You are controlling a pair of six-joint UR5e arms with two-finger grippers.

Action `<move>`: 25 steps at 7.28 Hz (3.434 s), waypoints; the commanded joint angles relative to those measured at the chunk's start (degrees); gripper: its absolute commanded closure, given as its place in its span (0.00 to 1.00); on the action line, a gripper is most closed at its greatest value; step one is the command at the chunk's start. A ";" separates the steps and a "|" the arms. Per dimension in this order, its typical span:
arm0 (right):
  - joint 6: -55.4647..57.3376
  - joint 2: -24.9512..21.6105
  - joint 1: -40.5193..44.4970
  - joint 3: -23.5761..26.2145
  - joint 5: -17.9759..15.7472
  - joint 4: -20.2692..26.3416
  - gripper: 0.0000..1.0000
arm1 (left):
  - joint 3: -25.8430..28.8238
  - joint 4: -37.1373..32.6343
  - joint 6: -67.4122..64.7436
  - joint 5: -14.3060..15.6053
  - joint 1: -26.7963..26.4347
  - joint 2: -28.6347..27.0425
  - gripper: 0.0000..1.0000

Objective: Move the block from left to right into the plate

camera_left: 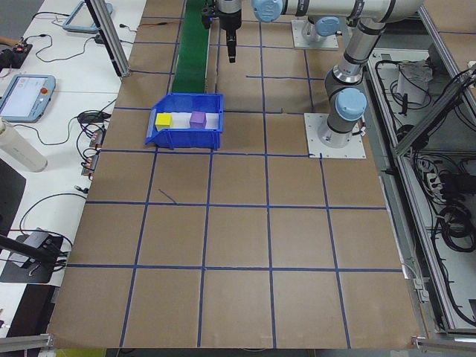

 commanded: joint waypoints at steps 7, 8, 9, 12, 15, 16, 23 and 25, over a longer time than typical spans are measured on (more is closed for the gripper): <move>-0.09 0.00 0.00 0.00 0.00 0.00 0.00 | 1.48 2.79 1.66 0.01 2.55 -4.45 0.00; -0.09 0.00 0.00 0.00 0.00 0.00 0.00 | 0.95 6.90 2.37 -0.08 4.30 -7.35 0.00; -0.09 0.00 0.00 0.00 0.00 0.00 0.00 | -0.10 9.90 4.90 0.01 4.93 -11.03 0.00; -0.09 0.00 -0.09 0.00 0.00 0.00 0.00 | 0.07 19.74 12.64 0.01 8.88 -20.36 0.00; -0.09 0.09 -0.09 0.00 0.00 -0.09 0.00 | 0.85 24.26 13.45 -0.52 8.98 -25.66 0.00; -0.09 0.09 0.00 0.09 0.00 -0.09 0.00 | 1.21 25.13 13.45 -0.52 8.98 -26.53 0.00; 0.00 0.09 -0.09 0.09 -0.09 0.00 0.00 | -0.98 25.23 13.27 0.00 9.07 -30.40 0.00; -0.09 0.09 -0.09 0.09 -0.09 0.00 0.00 | -1.69 26.02 13.27 -0.08 8.98 -30.76 0.03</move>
